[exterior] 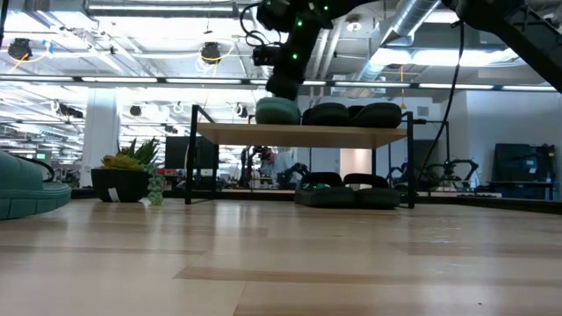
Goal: Pick and place slides into the shelf
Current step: Put the green slipper on the shelf
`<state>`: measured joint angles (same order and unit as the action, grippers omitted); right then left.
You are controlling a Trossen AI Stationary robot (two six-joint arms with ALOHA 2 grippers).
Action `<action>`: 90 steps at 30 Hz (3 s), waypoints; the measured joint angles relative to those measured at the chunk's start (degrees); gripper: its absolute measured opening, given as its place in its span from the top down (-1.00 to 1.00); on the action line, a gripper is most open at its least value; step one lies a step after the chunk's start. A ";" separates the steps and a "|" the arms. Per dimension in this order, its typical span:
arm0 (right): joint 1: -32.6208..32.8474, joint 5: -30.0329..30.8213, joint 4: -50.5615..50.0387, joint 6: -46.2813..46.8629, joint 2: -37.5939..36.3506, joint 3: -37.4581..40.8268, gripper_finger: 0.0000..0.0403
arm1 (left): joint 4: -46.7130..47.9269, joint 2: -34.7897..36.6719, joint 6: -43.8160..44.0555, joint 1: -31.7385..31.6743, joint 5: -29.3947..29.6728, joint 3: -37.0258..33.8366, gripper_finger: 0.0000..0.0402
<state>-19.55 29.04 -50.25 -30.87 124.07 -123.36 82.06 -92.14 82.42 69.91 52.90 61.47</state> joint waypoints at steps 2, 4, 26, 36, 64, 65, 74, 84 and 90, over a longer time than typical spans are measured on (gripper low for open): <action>0.02 0.30 0.01 -0.50 0.00 0.02 1.00 | 0.05 0.00 0.02 0.00 0.00 0.00 0.56; 0.02 0.83 -0.34 -0.72 0.00 0.02 1.00 | 0.13 0.00 0.02 0.02 0.00 0.00 0.56; 0.70 2.74 -4.78 -2.52 0.00 0.02 0.99 | 1.20 0.00 0.93 0.02 0.13 0.00 0.56; 0.72 2.46 -4.38 -1.90 -0.02 0.06 0.73 | 1.20 0.00 1.26 0.02 0.28 0.00 0.56; 1.23 -0.68 -3.36 -2.62 -0.09 0.06 0.68 | 1.22 0.00 1.37 0.02 0.01 0.01 0.56; 1.27 -0.68 -3.52 -2.62 -0.09 0.06 0.68 | 1.22 0.00 1.37 0.02 0.00 0.00 0.56; 1.53 -0.76 -4.37 -2.60 -0.63 0.04 0.68 | 1.22 0.00 1.39 0.02 -0.01 0.00 0.56; 1.53 -2.15 -5.92 -2.19 -1.74 0.02 0.68 | 1.18 0.00 1.42 0.02 -0.04 0.00 0.56; 1.53 -2.23 -6.76 -2.14 -1.75 0.02 0.67 | 1.16 0.00 1.42 0.02 -0.04 0.00 0.56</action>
<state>-18.02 26.81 -57.01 -33.01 122.32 -123.35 83.22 -92.14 83.83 69.93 52.86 61.47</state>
